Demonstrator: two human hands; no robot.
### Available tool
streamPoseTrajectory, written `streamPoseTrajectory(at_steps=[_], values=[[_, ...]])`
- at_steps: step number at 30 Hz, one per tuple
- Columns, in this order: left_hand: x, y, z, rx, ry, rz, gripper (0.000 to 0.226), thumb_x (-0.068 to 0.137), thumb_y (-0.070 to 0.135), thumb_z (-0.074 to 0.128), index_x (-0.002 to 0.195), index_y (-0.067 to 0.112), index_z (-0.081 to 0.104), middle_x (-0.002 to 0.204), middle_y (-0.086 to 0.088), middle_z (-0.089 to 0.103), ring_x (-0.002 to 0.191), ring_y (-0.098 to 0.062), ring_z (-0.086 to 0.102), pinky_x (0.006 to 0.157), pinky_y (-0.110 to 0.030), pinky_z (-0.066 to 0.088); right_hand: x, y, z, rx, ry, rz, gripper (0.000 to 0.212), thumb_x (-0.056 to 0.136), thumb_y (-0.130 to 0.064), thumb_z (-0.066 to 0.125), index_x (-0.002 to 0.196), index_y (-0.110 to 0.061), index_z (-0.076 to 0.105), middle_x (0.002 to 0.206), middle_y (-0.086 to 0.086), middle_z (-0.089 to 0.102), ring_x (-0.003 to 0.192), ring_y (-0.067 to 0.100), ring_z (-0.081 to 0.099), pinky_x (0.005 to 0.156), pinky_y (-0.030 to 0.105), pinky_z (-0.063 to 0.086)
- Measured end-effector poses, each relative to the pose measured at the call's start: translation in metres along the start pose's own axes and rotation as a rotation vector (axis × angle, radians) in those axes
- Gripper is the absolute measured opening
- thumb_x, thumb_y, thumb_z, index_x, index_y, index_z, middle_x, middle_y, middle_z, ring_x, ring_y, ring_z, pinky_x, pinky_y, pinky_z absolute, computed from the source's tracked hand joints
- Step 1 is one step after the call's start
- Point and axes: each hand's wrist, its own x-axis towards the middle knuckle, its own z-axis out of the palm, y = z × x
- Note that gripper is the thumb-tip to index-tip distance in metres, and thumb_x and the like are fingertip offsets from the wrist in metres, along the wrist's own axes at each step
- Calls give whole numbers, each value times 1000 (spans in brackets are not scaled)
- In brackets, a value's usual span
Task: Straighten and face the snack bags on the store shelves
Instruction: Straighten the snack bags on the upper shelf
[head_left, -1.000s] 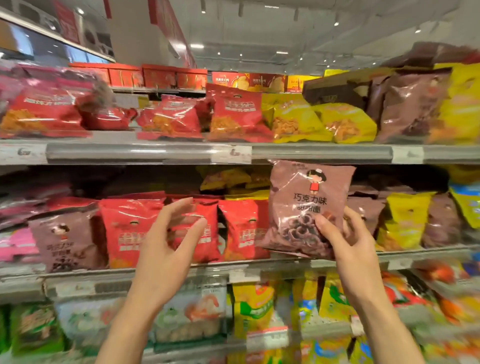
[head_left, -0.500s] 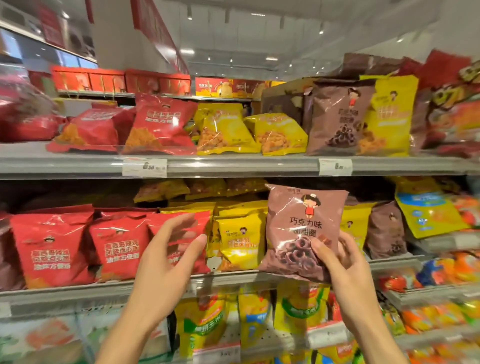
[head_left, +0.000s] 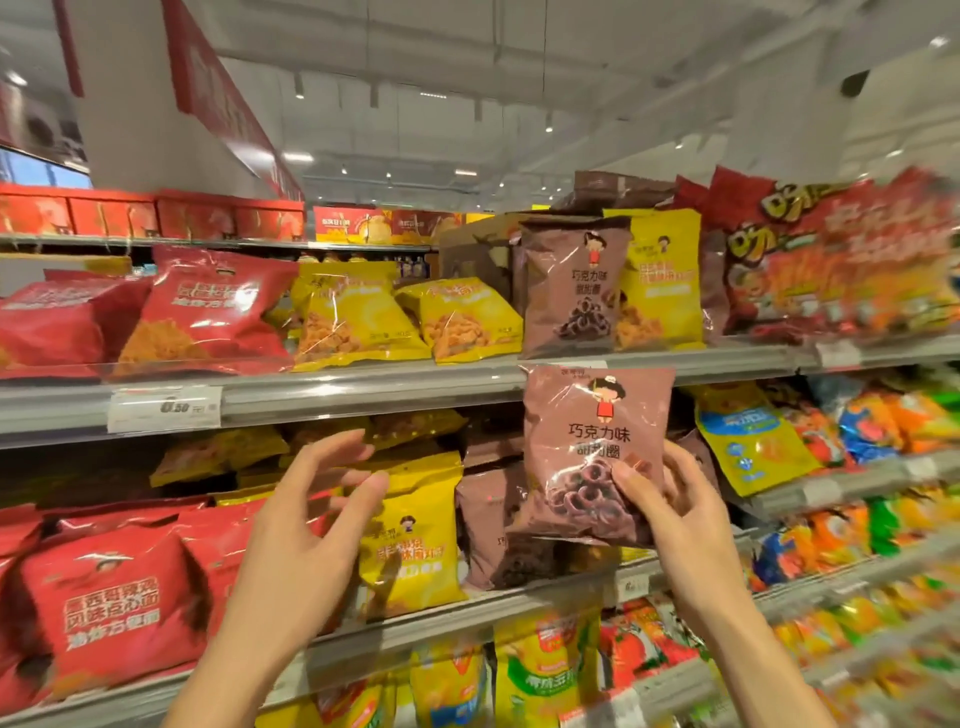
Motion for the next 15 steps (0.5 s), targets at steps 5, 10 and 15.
streamPoseTrajectory(at_steps=[5, 10, 15], values=[[20, 19, 42, 38, 15, 50, 38, 82, 48, 66, 120, 41, 64, 110, 21, 72, 103, -1, 67, 85, -21, 48, 35, -1, -33, 54, 29, -28, 61, 76, -44, 82, 130, -26, 61, 114, -6, 77, 106, 15, 74, 84, 23, 60], [37, 43, 105, 94, 32, 116, 43, 81, 55, 63, 122, 44, 62, 110, 30, 69, 104, 5, 66, 85, -18, 47, 81, 3, -79, 92, 10, -73, 59, 74, -40, 78, 128, -21, 61, 111, -4, 78, 104, 16, 75, 77, 21, 60], [59, 73, 183, 173, 51, 169, 34, 89, 49, 67, 122, 46, 60, 109, 30, 67, 101, 10, 64, 75, -2, 43, 132, 2, -133, 96, -63, -98, 55, 78, -41, 77, 128, -26, 61, 114, -9, 77, 107, 12, 73, 80, 18, 58]])
